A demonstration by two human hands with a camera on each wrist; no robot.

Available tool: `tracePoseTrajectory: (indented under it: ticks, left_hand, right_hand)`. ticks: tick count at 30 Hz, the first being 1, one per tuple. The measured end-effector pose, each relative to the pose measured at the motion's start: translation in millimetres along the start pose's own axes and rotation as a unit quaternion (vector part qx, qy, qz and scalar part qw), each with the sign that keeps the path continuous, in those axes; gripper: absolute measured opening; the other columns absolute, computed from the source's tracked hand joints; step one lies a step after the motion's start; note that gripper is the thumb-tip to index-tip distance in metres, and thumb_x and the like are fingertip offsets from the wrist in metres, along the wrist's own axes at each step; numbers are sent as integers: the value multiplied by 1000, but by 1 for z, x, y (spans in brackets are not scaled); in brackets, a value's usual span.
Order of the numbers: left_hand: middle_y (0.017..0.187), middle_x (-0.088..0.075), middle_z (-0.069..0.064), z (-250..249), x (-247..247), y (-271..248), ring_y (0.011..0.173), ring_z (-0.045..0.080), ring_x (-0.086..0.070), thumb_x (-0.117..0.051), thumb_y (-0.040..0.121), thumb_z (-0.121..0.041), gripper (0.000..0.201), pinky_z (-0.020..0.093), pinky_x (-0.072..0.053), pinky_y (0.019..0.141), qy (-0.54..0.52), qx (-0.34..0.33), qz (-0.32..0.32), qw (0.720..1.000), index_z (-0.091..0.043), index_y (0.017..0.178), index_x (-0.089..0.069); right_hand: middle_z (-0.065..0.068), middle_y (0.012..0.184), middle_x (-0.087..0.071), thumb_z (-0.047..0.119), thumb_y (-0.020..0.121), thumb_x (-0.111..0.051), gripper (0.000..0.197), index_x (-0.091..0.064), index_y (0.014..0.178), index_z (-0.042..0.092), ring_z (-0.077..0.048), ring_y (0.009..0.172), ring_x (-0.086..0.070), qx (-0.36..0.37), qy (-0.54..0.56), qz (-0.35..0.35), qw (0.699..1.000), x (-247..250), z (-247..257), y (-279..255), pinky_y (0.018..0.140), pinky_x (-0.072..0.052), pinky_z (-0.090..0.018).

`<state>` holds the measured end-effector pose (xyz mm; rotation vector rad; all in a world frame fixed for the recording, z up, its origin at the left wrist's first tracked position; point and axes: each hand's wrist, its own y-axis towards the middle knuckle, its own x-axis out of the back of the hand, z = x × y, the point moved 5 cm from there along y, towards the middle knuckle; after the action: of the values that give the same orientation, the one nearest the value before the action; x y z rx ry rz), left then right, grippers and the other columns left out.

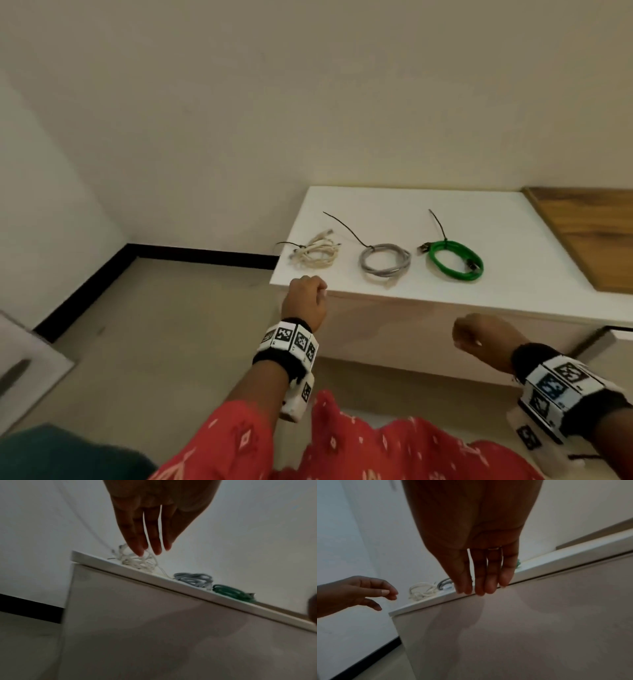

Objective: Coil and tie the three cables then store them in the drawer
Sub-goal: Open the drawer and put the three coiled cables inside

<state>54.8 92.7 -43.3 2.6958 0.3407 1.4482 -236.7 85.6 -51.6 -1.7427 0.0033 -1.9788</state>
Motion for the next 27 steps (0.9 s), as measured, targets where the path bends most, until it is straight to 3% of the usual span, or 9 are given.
tracePoseTrajectory:
  ticks: [1,4,7,10,13,16,18,23,27]
  left_hand:
    - [113,-58,14,13,-3,-2,111,29,-47,-46,90,-12,21,36,-40,90,34,14,10,999,-6,106,-57]
    - [126,-48,15,49,-12,-5,121,30,-39,-46,90,-15,30,35,-35,99,66,102,27,992,-5,119,-48]
    - [137,-39,18,77,-28,-4,127,33,-36,-53,88,-17,47,37,-33,105,21,202,52,978,-3,130,-36]
    - [137,-40,21,94,-39,8,127,36,-40,-62,83,-17,60,40,-36,106,-51,245,45,967,0,132,-32]
    - [136,-44,20,108,-43,15,125,35,-44,-73,73,-13,75,41,-38,106,-156,289,4,945,-1,134,-31]
    - [138,-46,16,116,-41,19,127,31,-45,-77,68,-5,81,40,-38,107,-256,282,-25,924,-4,135,-30]
    - [136,-47,15,121,-36,19,126,30,-44,-76,71,-8,74,38,-37,104,-288,278,-37,916,-5,132,-33]
    - [134,-48,13,130,-34,20,125,27,-44,-77,71,-11,77,32,-34,100,-285,228,3,931,-7,133,-32]
    - [133,-50,15,133,-33,25,124,29,-46,-76,72,-15,67,35,-34,101,-278,239,-17,930,-4,125,-37]
  right_hand:
    - [3,96,-51,29,90,-50,4,-51,86,29,-16,89,-51,15,-12,-4,1000,-7,3,0,76,-37,-23]
    - [2,116,-53,29,91,-48,24,-55,113,22,-17,110,-51,6,-12,-32,999,-17,0,3,88,-38,-22]
    - [2,127,-51,28,91,-51,28,-54,117,22,-18,117,-48,-2,-13,-55,998,-27,-12,10,95,-38,-25]
    - [-4,123,-58,21,86,-59,28,-60,114,17,-26,112,-53,-3,-15,-96,995,-30,-23,19,93,-42,-32]
    - [-10,106,-68,11,72,-74,28,-68,100,12,-34,93,-63,-7,-20,-141,990,-33,-31,27,78,-51,-39]
    - [-10,88,-72,5,53,-86,39,-71,88,11,-32,70,-68,17,-41,-181,983,-35,-30,32,58,-56,-38]
    - [-11,83,-73,4,46,-89,43,-71,85,10,-30,63,-69,25,-45,-192,980,-34,-28,33,54,-56,-37]
    - [-17,90,-73,1,60,-82,34,-71,92,5,-38,74,-68,-10,-3,-210,978,-30,-29,33,66,-55,-43]
    - [-18,97,-71,2,69,-75,30,-69,98,4,-40,85,-65,-14,11,-209,978,-27,-30,36,75,-53,-45]
